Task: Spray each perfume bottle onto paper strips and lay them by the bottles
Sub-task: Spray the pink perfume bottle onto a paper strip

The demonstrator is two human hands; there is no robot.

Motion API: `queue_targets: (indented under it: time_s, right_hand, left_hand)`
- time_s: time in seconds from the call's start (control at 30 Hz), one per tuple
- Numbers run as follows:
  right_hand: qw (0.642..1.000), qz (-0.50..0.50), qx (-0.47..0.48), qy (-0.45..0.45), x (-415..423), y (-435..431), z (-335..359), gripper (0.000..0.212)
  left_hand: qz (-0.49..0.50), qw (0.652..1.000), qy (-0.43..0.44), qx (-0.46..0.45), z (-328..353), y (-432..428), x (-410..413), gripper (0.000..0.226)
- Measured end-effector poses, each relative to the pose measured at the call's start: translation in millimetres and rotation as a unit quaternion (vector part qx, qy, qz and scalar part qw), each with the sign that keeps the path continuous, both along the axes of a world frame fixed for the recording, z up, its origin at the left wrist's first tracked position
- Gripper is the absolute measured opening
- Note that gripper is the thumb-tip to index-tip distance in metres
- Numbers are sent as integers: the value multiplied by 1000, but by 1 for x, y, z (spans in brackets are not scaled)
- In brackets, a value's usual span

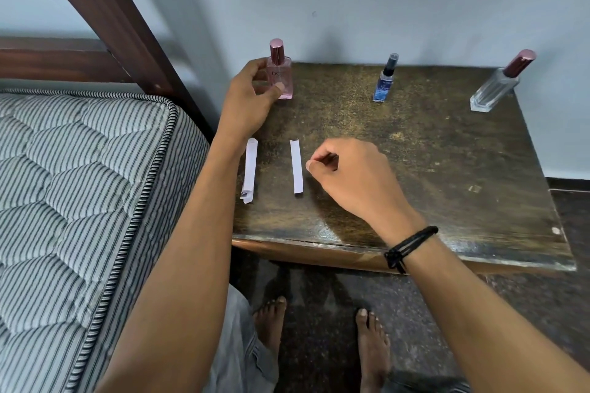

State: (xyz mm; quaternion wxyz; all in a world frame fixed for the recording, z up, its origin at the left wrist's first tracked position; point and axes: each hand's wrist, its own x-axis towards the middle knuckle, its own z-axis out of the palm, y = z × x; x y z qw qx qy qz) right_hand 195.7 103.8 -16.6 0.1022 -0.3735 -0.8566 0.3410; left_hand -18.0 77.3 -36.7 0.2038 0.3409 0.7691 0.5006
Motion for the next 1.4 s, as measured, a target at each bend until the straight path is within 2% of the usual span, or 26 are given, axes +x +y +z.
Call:
queue_targets:
  time_s: [0.43, 0.93, 1.03, 1.17, 1.4]
  right_hand:
    - [1000, 2, 17, -4, -1, 0, -1, 12]
    - [1000, 1, 5, -3, 0, 0, 4, 11]
    - [999, -26, 0, 35, 0, 0, 4, 10]
    - [979, -131, -18, 155, 0, 5, 12, 8]
    - [945, -198, -106, 237, 6, 17, 24, 38]
  left_hand:
    - [14, 1000, -19, 15, 4, -3, 0, 26]
    - [48, 997, -19, 58, 24, -13, -3, 26]
    - [28, 998, -13, 56, 34, -17, -1, 25]
    - [-46, 998, -15, 49, 52, -26, 6, 22]
    - [-187, 982, -25, 10, 78, -31, 27, 25]
